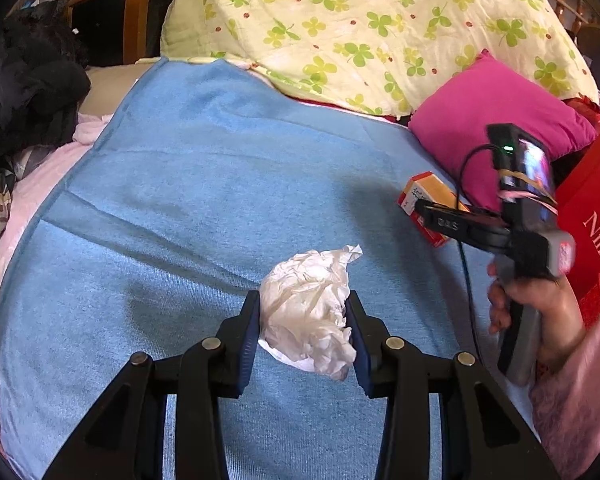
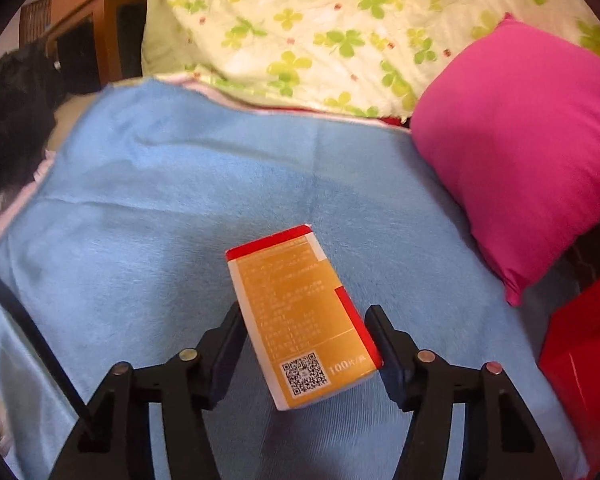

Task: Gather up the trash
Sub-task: 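Carry the tissue and orange box toward the red basket with both grippers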

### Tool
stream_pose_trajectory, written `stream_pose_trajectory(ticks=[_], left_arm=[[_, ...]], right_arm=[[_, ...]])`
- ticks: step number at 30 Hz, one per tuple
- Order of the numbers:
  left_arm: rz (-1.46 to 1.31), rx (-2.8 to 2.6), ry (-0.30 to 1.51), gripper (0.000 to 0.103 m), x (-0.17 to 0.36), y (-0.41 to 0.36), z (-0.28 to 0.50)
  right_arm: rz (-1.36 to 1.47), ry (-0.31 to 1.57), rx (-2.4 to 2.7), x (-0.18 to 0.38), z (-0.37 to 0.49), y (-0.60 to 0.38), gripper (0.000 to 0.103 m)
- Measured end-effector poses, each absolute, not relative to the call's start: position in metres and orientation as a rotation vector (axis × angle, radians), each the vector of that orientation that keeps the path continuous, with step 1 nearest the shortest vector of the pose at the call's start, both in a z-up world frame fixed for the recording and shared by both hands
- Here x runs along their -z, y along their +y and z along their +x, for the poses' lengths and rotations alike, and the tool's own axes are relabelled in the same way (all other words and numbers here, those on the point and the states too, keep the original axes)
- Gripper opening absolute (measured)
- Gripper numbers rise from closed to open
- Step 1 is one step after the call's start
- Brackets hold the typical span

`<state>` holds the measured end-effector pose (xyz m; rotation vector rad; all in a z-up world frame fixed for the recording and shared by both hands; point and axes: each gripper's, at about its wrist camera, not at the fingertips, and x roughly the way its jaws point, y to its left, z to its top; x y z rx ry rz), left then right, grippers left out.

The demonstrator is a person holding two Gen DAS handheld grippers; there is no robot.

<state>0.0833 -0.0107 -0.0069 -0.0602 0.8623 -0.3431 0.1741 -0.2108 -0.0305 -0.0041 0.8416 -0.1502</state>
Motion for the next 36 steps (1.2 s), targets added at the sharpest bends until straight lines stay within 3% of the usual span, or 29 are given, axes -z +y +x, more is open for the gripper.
stream_pose_trajectory(ticks=[8, 21, 36], left_arm=[[-0.019, 0.330, 0.795, 0.042, -0.007, -0.013, 0.064], [0.130, 0.271, 0.629, 0.042, -0.039, -0.034, -0.016], [0.233, 0.234, 0.485, 0.042, -0.096, -0.045, -0.138]], right_arm=[[0.065, 0.714, 0.098, -0.014, 0.067, -0.197, 0.062], [0.113, 0.601, 0.063, -0.027, -0.104, -0.200, 0.062], [0.180, 0.476, 0.060, -0.070, -0.213, -0.206, 0.062]])
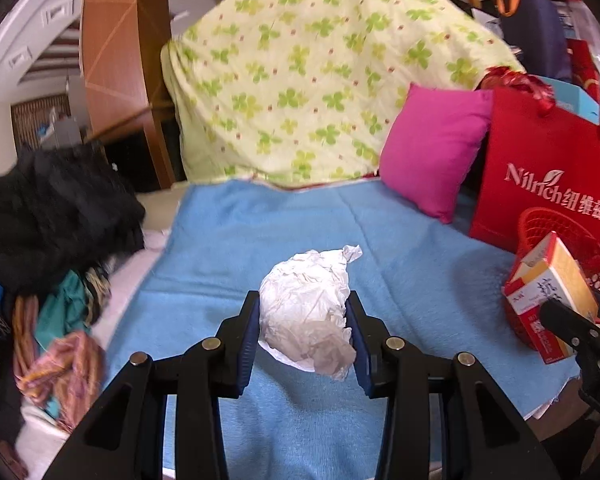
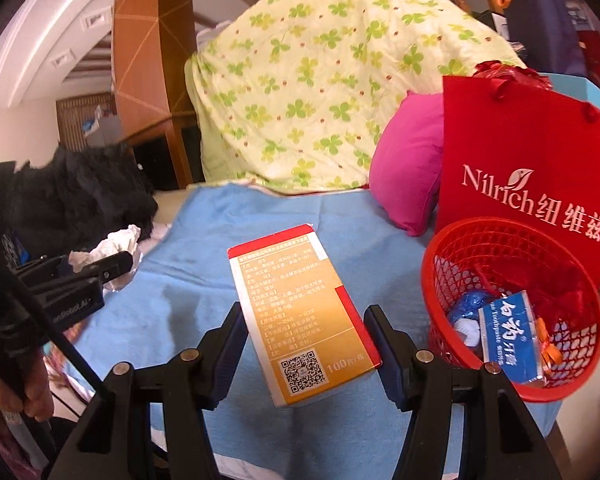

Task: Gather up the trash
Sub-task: 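Carry the tissue and orange box toward the red basket with both grippers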

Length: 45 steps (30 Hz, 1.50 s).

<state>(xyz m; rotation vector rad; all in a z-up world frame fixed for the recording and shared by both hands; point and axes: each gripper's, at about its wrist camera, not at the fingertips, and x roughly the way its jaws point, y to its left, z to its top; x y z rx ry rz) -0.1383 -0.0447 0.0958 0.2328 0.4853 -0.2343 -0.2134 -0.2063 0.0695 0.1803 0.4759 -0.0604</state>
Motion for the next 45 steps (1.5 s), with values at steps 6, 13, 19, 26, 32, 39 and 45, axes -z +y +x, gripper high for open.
stream_pose_trajectory(ticks=[6, 13, 19, 26, 32, 39, 45], left_arm=[[0.257, 0.235, 0.416, 0.043, -0.125, -0.048, -0.173], [0.290, 0.246, 0.354, 0.043, -0.149, -0.053, -0.199], [0.311, 0.254, 0.322, 0.043, -0.161, -0.061, -0.214], [0.330, 0.264, 0.307, 0.043, -0.167, -0.071, -0.222], [0.351, 0.273, 0.303, 0.043, -0.169, -0.081, -0.225], [0.378, 0.287, 0.303, 0.043, -0.166, -0.095, -0.229], [0.402, 0.304, 0.306, 0.043, -0.162, -0.108, -0.232]], right_arm=[[0.199, 0.421, 0.064, -0.091, -0.242, -0.203, 0.062], [0.210, 0.357, 0.069, -0.115, -0.264, -0.207, 0.062], [0.215, 0.312, 0.082, -0.129, -0.278, -0.210, 0.062], [0.227, 0.280, 0.106, -0.139, -0.292, -0.221, 0.062], [0.249, 0.262, 0.125, -0.139, -0.301, -0.233, 0.062], [0.279, 0.248, 0.151, -0.138, -0.310, -0.250, 0.062], [0.308, 0.246, 0.164, -0.135, -0.314, -0.263, 0.063]])
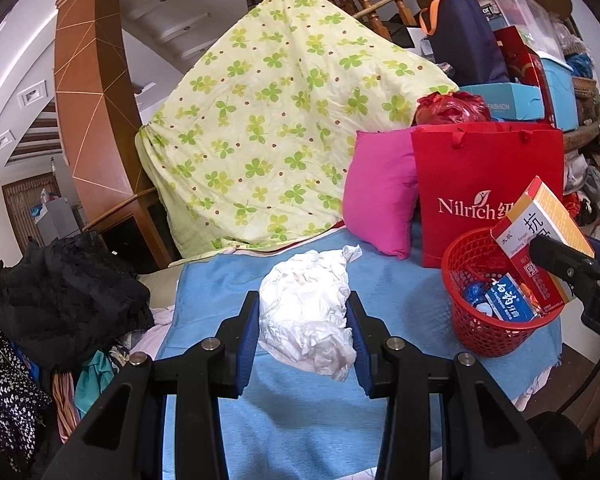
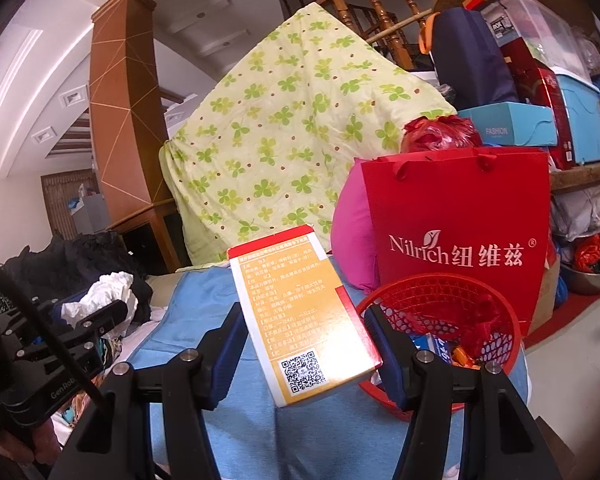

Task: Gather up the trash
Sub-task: 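Carry the tissue and orange box toward the red basket with both grippers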

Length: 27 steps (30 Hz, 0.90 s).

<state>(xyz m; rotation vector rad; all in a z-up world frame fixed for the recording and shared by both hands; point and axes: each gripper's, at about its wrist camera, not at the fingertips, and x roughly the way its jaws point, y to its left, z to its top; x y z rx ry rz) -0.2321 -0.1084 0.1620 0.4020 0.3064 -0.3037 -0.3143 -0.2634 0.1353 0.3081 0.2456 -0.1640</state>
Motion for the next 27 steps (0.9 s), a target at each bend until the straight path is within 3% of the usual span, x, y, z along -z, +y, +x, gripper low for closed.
stream_pose_trajectory(ticks=[27], left_arm=[[0.491, 0.348, 0.323, 0.043, -0.143, -0.156, -0.242]], right_arm=[[0.400, 0.233, 0.218, -0.122, -0.332, -0.305, 0.063]])
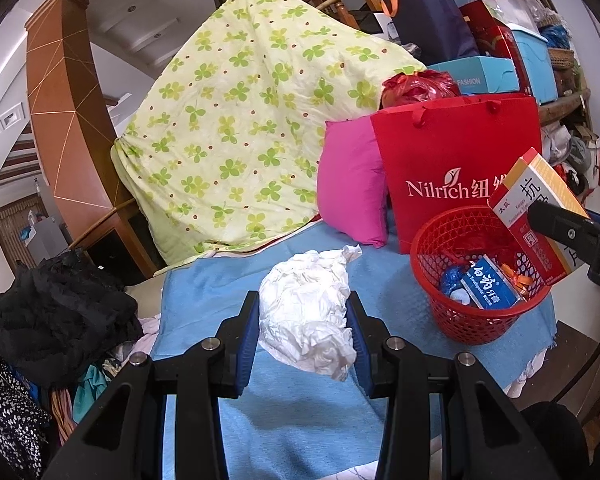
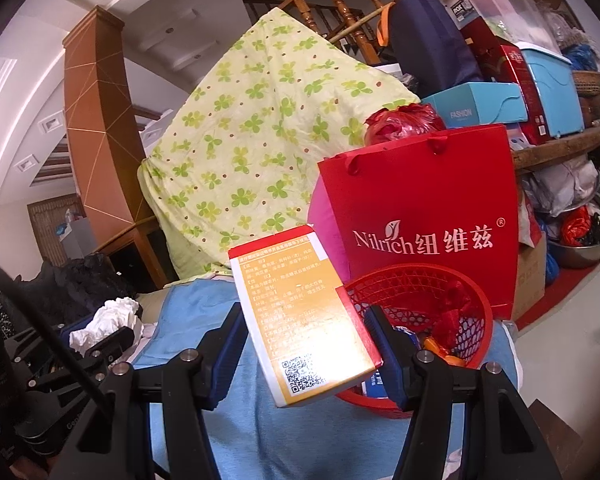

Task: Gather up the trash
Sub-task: 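Carry the tissue and orange box toward the red basket with both grippers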

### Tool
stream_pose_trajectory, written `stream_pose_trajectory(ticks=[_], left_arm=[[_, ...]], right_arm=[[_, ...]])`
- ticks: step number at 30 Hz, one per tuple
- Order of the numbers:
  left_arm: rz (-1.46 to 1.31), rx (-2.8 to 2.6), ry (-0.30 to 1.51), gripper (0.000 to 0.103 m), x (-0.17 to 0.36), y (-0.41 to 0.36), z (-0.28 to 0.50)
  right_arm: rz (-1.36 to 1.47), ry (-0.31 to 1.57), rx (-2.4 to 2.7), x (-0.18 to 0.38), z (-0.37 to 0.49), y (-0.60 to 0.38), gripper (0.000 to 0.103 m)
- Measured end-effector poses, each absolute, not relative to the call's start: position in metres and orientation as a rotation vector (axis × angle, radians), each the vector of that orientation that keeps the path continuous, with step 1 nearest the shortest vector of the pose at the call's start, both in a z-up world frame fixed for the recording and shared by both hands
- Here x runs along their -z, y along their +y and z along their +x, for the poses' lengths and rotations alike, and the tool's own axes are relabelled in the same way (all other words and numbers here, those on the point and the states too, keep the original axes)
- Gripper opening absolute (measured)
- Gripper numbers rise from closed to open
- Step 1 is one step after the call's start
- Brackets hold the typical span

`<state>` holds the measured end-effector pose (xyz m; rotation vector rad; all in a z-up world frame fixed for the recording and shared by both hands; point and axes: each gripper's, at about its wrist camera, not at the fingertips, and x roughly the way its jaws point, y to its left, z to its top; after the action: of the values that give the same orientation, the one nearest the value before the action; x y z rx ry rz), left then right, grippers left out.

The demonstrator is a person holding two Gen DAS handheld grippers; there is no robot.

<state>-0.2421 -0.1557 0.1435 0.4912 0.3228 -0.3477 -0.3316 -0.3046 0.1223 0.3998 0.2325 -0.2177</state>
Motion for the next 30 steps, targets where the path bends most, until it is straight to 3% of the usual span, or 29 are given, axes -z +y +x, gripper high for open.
stream_pose_trajectory(ticks=[30], left_arm=[[0.543, 0.386, 0.349, 0.043, -0.128, -0.180, -0.246]], right_arm=[[0.442, 0.240, 0.243, -0.110, -0.338, -0.318, 0.063]])
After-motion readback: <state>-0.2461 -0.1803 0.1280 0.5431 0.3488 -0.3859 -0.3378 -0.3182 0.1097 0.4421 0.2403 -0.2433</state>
